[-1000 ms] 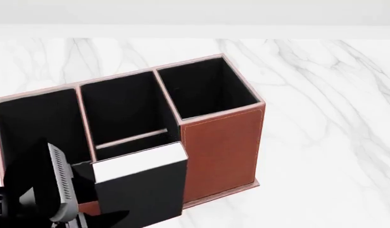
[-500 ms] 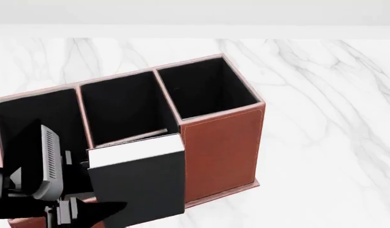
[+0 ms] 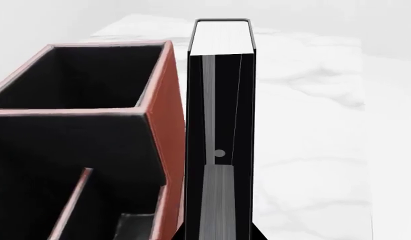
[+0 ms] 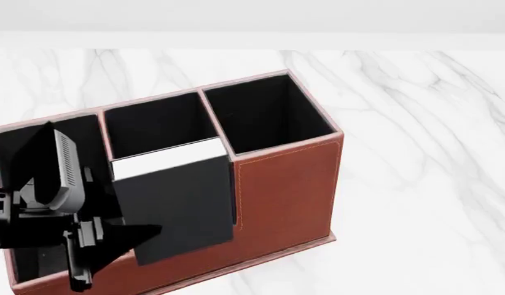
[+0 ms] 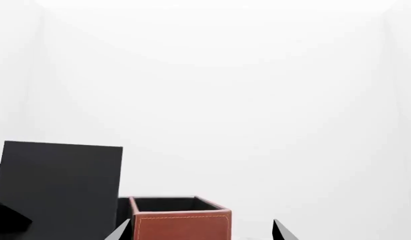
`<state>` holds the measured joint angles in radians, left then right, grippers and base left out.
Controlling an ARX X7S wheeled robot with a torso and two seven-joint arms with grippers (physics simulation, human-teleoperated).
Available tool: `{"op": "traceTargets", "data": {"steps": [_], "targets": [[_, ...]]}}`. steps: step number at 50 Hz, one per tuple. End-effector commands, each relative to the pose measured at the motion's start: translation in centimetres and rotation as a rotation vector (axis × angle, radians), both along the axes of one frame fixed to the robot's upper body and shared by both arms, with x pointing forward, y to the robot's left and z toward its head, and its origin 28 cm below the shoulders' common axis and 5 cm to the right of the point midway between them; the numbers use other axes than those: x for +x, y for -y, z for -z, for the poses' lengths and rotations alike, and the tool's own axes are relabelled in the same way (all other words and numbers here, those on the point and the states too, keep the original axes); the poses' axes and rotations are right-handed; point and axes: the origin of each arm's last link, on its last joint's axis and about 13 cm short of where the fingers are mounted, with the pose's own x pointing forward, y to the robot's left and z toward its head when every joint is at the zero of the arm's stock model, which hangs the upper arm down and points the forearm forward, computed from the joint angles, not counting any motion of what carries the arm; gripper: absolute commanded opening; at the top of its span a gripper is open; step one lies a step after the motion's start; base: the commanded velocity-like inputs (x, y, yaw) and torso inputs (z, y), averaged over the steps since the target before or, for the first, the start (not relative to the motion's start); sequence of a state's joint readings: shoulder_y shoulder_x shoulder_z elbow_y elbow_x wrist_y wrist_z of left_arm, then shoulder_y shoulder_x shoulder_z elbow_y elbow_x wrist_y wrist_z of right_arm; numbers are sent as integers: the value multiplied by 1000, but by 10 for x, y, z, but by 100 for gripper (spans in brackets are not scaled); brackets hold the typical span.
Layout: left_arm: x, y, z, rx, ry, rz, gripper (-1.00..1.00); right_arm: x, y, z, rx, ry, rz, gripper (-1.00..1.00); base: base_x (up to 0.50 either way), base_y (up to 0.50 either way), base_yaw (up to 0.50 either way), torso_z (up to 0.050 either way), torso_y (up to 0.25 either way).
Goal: Pick up the book and place it in the back compartment of the caddy.
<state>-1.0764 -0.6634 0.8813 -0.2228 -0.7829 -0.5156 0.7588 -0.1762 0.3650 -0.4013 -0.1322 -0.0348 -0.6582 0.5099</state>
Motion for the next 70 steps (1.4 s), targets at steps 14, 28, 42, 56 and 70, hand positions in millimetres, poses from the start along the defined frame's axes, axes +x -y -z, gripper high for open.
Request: {"op": "traceTargets", "data": {"steps": [14, 28, 42, 56, 70], "targets": [[41, -6, -1, -55, -54, -53, -100, 0, 0, 0, -1, 0, -2, 100, 0, 0, 0, 0, 1], [55, -8, 3, -35, -66, -66, -100, 0, 0, 0, -2, 1, -5, 100, 0, 0, 0, 1, 1], [69, -6, 7, 9, -66, -76, -100, 0, 0, 1, -2, -1, -5, 100, 0, 0, 0, 0, 1], [71, -6, 14, 21, -82, -93, -100, 1, -1, 1, -2, -6, -13, 100, 0, 0, 0, 1, 1], [70, -5, 23, -5, -69, -111, -100, 1, -1, 2, -6, -6, -14, 100, 0, 0, 0, 0, 1]]}}
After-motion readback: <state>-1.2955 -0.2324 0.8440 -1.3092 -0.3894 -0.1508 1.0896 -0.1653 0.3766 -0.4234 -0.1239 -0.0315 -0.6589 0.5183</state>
